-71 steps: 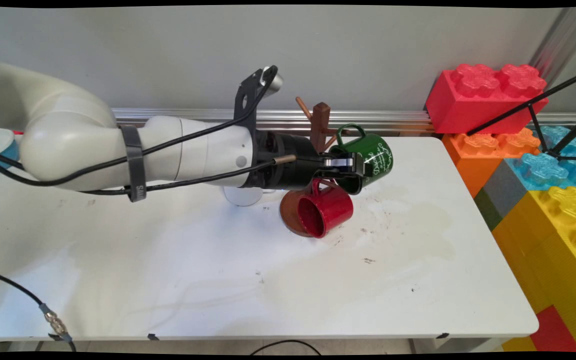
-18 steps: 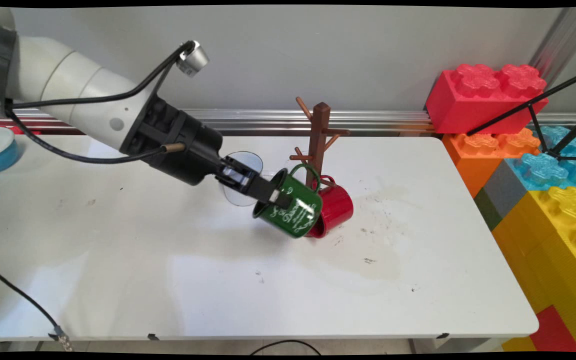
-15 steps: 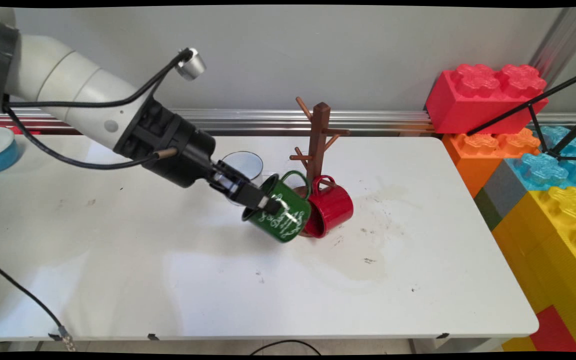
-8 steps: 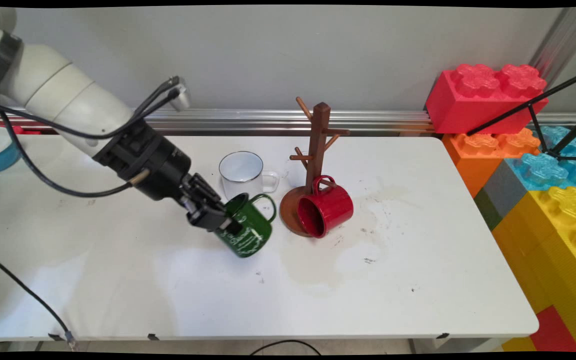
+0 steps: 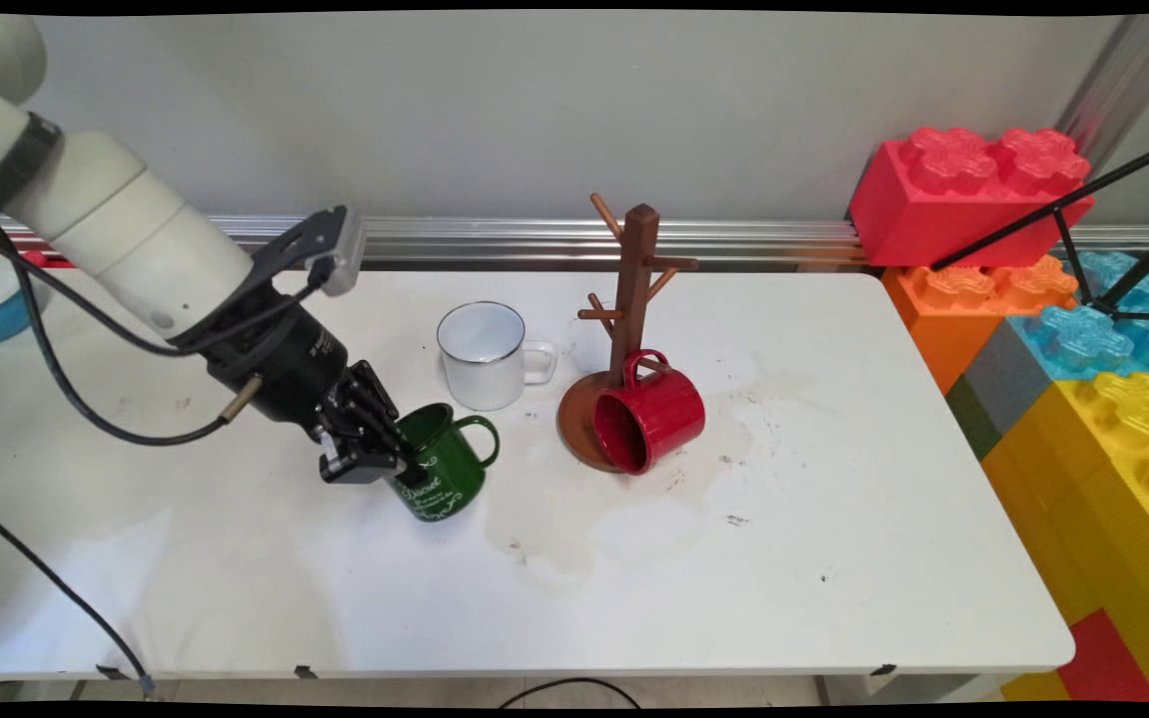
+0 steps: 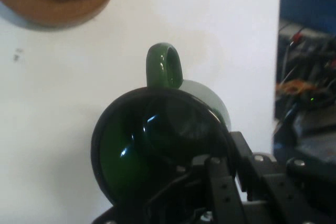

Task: Place the picked object on the table

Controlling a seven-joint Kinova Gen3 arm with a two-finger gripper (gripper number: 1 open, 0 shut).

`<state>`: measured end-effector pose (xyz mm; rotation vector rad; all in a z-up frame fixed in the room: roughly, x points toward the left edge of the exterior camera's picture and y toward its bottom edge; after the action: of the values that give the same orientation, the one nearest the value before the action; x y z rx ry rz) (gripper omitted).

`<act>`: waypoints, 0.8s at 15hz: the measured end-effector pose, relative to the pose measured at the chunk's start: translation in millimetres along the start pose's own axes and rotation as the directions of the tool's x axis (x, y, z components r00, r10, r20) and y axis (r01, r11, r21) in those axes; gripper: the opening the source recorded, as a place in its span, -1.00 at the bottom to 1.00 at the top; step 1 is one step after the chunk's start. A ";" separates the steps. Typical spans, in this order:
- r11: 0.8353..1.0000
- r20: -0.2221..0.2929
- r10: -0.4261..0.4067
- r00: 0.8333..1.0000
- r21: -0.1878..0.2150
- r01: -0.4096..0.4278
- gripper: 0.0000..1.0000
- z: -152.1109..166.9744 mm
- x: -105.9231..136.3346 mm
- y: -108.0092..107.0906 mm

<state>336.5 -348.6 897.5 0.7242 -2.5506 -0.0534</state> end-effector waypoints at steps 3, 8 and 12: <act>0.996 0.036 0.088 0.995 0.030 -0.089 -1.00 7.6 -6.8 -5.8; 0.971 0.078 0.222 0.972 0.069 -0.228 -1.00 17.0 -12.3 -8.9; 0.942 0.099 0.311 0.945 0.101 -0.321 -1.00 24.9 -11.0 -2.7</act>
<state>334.4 -347.6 870.2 0.3498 -2.7349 0.1769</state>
